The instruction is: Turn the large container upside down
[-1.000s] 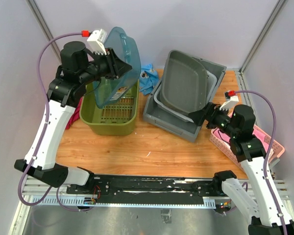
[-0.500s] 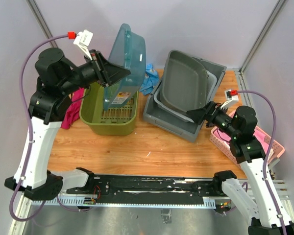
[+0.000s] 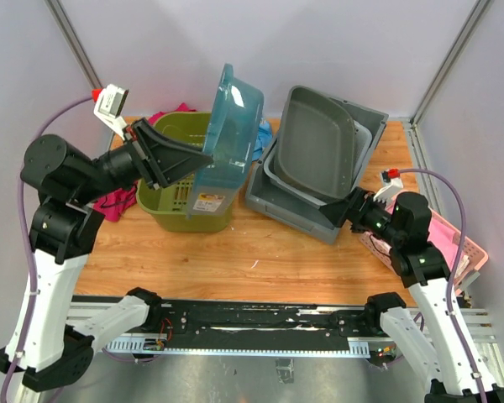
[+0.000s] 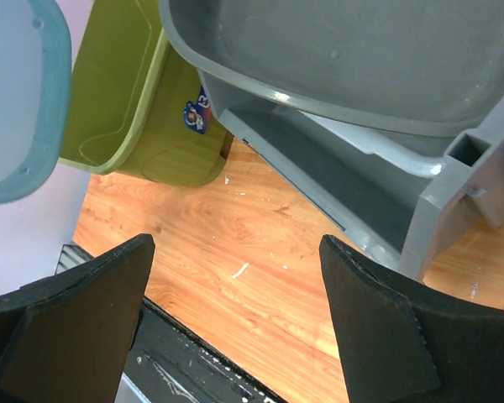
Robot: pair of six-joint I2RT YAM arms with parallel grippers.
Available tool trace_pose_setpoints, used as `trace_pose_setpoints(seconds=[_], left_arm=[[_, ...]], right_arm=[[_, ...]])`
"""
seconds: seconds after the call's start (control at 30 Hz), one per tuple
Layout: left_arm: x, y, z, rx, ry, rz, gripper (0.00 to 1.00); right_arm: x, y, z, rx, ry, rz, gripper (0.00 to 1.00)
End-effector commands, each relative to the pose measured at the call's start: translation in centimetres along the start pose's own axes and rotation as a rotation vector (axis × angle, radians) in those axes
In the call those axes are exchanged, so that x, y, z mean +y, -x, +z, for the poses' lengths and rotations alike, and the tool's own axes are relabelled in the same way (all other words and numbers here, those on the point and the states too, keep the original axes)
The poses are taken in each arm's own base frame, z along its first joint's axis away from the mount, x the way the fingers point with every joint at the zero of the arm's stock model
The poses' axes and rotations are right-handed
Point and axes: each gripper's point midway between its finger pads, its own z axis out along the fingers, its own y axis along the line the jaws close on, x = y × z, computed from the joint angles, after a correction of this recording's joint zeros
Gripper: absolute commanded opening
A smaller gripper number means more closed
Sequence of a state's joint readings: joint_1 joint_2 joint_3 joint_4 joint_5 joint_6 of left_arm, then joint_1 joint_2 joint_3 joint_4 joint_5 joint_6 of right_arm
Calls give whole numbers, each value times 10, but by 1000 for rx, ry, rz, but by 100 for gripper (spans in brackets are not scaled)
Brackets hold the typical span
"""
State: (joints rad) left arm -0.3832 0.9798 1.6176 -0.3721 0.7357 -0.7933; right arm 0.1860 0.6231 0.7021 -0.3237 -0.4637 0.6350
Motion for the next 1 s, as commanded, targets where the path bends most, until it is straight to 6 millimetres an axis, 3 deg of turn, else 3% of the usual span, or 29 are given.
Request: trace_pose_setpoints(seconds=[0.0, 0.23, 0.43, 0.63, 0.87, 0.97], left_arm=[[-42, -3, -17, -37, -176, -14, 0], [-43, -34, -32, -16, -256, -153, 0], [-54, -37, -41, -14, -288, -184, 0], [-44, -42, -39, -30, -288, -262, 0], [-38, -35, -39, -110, -263, -323, 0], [-27, -43, -37, -110, -243, -372, 0]], right_arm=[[-8, -3, -6, 5, -66, -26, 82], [-20, 7, -25, -41, -179, -85, 82], [-26, -3, -28, -50, -189, -38, 82], [-28, -10, -32, -63, -190, 1, 81], [-36, 0, -46, -95, -279, -28, 81], [-39, 7, -54, -118, -322, -47, 81]])
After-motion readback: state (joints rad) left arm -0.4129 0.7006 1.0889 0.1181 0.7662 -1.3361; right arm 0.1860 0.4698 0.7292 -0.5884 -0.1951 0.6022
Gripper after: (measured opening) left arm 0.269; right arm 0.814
